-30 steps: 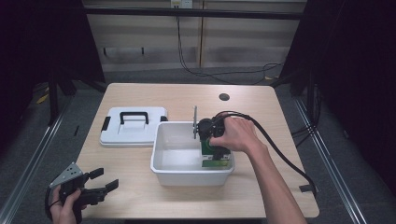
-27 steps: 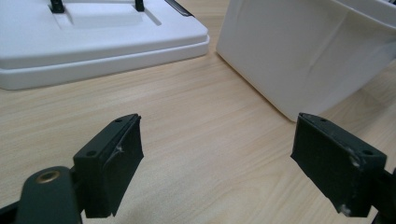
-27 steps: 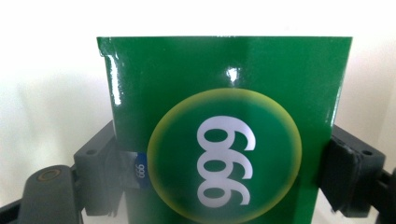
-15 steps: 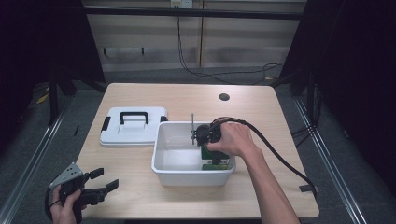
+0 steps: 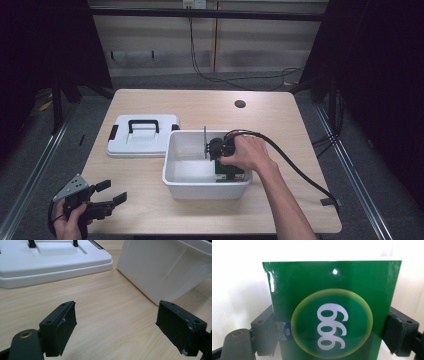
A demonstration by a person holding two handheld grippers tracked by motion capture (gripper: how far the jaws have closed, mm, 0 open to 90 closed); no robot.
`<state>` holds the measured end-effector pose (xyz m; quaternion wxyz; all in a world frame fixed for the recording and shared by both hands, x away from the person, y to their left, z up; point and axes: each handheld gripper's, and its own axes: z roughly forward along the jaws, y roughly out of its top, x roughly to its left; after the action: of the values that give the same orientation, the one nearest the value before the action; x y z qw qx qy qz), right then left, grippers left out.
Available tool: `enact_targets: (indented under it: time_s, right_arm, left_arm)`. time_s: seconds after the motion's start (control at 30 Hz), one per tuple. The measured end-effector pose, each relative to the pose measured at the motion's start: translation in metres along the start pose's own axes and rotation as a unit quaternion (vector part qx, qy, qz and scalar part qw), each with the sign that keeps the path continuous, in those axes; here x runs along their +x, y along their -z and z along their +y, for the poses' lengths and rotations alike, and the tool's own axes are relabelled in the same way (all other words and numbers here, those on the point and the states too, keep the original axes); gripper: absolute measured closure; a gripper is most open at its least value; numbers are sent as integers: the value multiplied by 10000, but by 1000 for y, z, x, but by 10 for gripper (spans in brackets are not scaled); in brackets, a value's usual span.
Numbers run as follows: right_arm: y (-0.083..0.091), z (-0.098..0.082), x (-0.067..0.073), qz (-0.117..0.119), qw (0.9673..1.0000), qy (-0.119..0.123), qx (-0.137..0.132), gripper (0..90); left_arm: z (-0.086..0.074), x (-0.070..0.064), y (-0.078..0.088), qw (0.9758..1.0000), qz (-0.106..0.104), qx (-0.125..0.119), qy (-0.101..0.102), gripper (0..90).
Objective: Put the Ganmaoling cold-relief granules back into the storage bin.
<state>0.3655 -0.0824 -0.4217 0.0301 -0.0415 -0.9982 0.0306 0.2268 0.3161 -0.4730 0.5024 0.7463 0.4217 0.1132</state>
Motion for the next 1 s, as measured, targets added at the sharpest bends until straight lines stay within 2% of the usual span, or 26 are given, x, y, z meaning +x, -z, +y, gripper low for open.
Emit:
enact_targets:
  time_s: [0.23,0.3,0.4,0.5,0.53,0.57,0.63,0.67,0.73,0.87,0.97,1.0]
  right_arm:
    - [-3,2,0,54,10000,-16,18,135]
    - [-5,2,-1,101,9999,-98,33,131]
    - [-3,2,-2,95,9998,-149,90,130]
    - [-4,1,-2,84,9999,-55,-26,130]
    - [-1,0,-2,59,10000,-38,45,129]
    - [-3,-1,-1,49,10000,-22,-66,128]
    - [-2,-2,-1,18,10000,11,-82,124]
    - [-3,-3,-1,77,9998,26,-158,123]
    - [-1,-4,-1,59,9999,30,-143,122]
    - [0,-8,-1,41,9995,43,-314,119]
    - [3,-8,0,-9,9996,108,-275,122]
    - [3,-8,1,-31,9993,100,-364,122]
  left_arm:
    - [0,1,0,10000,-9,14,1,159]
    - [1,1,-1,10000,1,24,-43,159]
    - [0,1,-2,10000,-5,29,-6,158]
    - [0,1,-2,10000,-9,29,25,159]
    - [0,2,-2,10000,9,22,54,158]
    - [0,2,-2,10000,9,22,54,159]
    - [0,2,-2,10000,15,18,62,158]
    - [0,2,-2,10000,18,19,53,158]
    - [0,2,-2,10000,18,42,31,158]
    - [0,2,-2,10000,18,28,33,158]
    - [0,1,-2,10000,-1,26,17,158]
    - [0,1,-2,10000,-3,25,17,159]
